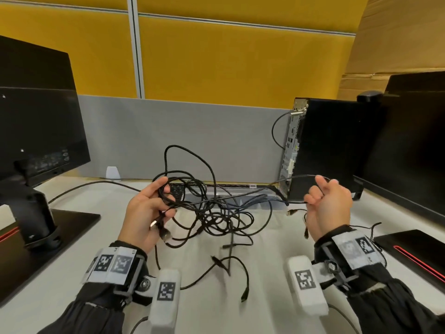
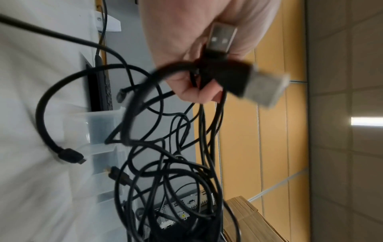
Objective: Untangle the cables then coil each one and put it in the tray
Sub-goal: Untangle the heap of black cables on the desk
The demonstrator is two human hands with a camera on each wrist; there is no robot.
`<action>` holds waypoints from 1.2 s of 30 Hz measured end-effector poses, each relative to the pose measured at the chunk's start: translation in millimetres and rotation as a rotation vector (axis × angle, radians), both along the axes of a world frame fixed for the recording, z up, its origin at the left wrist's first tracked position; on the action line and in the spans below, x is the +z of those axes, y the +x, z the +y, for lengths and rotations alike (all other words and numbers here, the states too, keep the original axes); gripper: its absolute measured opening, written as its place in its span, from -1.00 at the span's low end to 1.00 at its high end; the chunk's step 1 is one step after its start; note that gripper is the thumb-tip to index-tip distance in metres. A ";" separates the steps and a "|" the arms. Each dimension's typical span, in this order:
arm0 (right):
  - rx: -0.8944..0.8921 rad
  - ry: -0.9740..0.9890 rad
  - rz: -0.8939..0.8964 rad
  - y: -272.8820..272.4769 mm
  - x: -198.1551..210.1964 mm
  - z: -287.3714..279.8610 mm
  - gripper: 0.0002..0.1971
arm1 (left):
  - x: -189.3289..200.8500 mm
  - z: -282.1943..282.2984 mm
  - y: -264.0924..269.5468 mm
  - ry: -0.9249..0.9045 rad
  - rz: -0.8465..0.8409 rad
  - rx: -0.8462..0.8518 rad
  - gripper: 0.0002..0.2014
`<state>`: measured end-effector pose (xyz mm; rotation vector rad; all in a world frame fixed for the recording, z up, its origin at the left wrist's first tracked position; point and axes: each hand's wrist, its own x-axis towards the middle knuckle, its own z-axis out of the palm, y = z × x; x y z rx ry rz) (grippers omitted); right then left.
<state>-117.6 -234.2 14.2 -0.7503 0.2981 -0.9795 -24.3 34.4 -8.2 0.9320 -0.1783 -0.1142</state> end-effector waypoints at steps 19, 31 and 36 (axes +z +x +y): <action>0.457 -1.986 0.998 17.6 -29.1 71.9 -0.62 | -0.9 -4.5 -8.9 0.022 -0.122 -0.155 -0.47; 0.734 -1.933 0.907 33.6 -35.9 81.1 -0.71 | 2.0 -6.0 -12.1 0.019 -0.114 -0.152 -0.46; 0.495 -1.255 0.582 17.3 -17.7 51.0 -0.73 | 4.7 -2.9 -9.4 -0.008 -0.069 -0.128 -0.44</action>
